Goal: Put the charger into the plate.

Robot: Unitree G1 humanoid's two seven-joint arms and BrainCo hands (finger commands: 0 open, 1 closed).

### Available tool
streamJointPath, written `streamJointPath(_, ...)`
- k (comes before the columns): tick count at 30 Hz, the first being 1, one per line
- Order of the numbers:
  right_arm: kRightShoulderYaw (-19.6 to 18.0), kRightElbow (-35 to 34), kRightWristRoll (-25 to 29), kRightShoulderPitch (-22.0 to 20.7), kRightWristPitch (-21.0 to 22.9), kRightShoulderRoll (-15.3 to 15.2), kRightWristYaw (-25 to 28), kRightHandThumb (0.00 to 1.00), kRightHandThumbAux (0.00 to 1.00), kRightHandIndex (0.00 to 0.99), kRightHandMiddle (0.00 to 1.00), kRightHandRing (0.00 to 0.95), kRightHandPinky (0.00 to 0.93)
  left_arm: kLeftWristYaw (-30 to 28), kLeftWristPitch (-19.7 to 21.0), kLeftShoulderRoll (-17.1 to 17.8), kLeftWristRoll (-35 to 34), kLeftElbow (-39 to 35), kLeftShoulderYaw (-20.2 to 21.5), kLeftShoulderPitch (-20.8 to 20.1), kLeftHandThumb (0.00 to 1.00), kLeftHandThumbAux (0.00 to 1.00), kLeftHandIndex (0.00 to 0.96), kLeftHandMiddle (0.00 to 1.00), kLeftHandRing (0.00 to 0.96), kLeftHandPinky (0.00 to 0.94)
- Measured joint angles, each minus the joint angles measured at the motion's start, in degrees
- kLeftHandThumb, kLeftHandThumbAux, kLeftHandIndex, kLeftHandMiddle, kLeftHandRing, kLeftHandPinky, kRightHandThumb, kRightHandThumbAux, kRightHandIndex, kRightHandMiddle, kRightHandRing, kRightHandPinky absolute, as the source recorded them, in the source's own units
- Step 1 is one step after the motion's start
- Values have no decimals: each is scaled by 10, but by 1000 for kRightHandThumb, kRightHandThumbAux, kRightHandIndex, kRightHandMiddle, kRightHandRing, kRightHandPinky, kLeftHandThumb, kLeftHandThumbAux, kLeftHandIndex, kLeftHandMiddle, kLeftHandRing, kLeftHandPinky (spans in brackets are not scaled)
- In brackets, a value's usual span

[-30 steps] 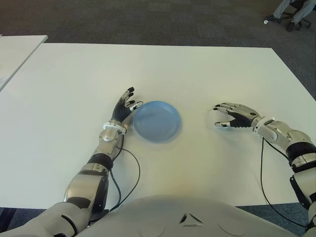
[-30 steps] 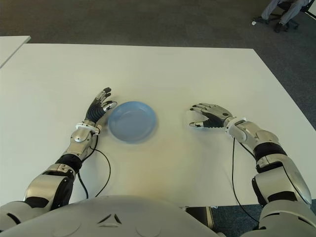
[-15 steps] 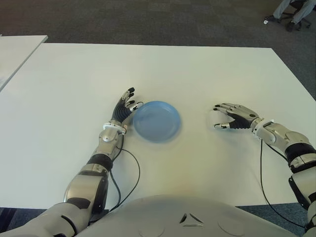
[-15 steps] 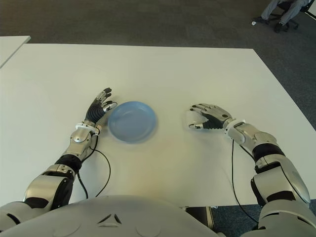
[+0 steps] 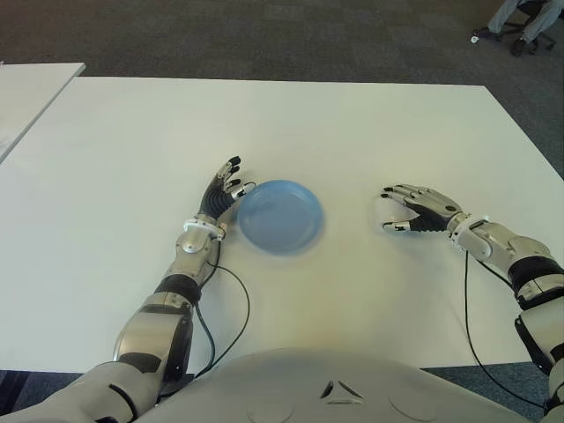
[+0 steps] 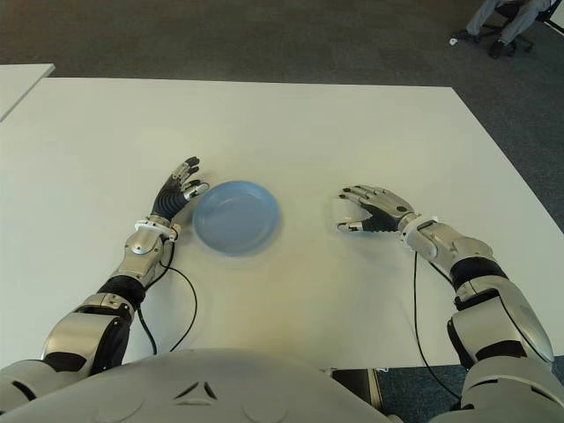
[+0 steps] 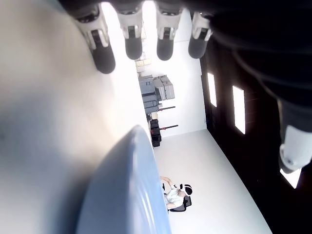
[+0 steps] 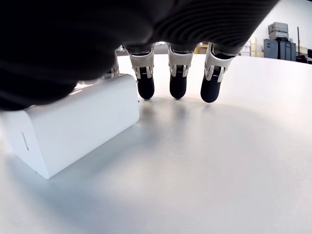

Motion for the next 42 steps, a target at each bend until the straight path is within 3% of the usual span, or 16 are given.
streamJointPath(16, 23, 11, -36, 0, 9, 0, -73, 274, 122, 0, 0, 0, 0, 0, 0, 4, 1, -8, -1, 6, 0, 519, 73, 63, 53, 44)
streamJointPath(32, 93, 44, -128, -26, 42, -2, -230, 244, 155, 0, 0, 0, 0, -1, 1, 6, 1, -14, -2, 10, 0, 526, 73, 77, 68, 58)
streamJointPath(42, 112, 66, -131, -38, 43, 2, -250, 252, 165, 0, 0, 0, 0, -16, 3, 6, -8, -15, 2, 10, 0, 531, 79, 82, 74, 66)
